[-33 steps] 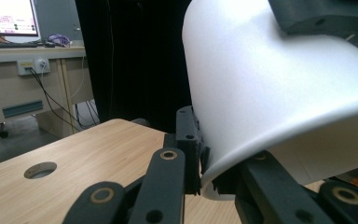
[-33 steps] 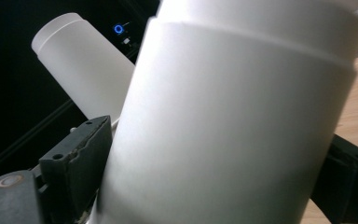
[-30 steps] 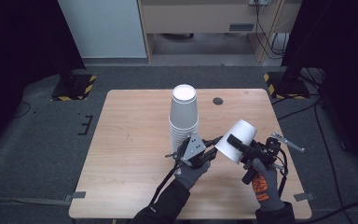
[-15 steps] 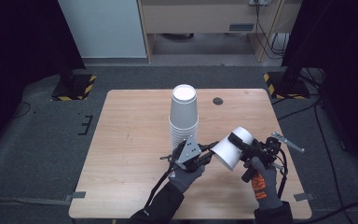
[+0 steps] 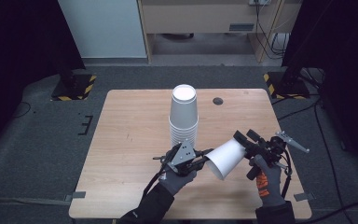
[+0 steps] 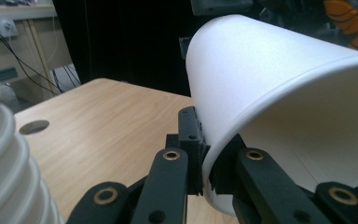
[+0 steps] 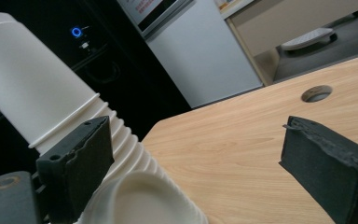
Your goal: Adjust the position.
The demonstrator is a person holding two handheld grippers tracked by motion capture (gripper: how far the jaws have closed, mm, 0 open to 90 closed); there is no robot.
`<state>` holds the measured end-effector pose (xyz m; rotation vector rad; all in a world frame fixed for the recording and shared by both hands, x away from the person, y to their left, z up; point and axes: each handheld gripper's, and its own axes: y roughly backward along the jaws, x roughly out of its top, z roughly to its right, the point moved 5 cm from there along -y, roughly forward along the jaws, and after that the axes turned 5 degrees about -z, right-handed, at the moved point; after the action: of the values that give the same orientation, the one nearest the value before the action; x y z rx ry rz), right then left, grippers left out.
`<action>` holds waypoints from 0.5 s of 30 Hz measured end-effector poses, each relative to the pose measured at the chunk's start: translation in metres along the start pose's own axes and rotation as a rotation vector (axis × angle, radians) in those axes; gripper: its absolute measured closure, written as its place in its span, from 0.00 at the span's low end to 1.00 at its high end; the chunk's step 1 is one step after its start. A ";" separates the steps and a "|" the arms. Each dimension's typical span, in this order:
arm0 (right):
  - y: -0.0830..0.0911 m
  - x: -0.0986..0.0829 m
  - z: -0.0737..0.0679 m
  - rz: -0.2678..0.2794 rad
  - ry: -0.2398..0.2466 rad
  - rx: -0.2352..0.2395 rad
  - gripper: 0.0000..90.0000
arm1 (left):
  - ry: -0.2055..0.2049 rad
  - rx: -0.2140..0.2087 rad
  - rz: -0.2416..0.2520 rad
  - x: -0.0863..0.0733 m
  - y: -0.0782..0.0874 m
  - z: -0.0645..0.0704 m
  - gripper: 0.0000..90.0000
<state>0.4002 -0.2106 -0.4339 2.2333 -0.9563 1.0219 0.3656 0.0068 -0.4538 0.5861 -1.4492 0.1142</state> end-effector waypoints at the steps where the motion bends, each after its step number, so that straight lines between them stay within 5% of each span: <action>1: 0.001 0.000 0.001 -0.001 0.004 -0.006 0.10 | 0.001 -0.004 -0.004 -0.001 0.003 0.000 0.94; 15: 0.001 -0.007 0.027 -0.073 0.173 -0.180 0.11 | 0.040 -0.032 -0.074 -0.021 0.044 -0.009 0.94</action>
<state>0.4076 -0.2271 -0.4557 1.9826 -0.8495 1.0344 0.3521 0.0544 -0.4601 0.6077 -1.3866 0.0444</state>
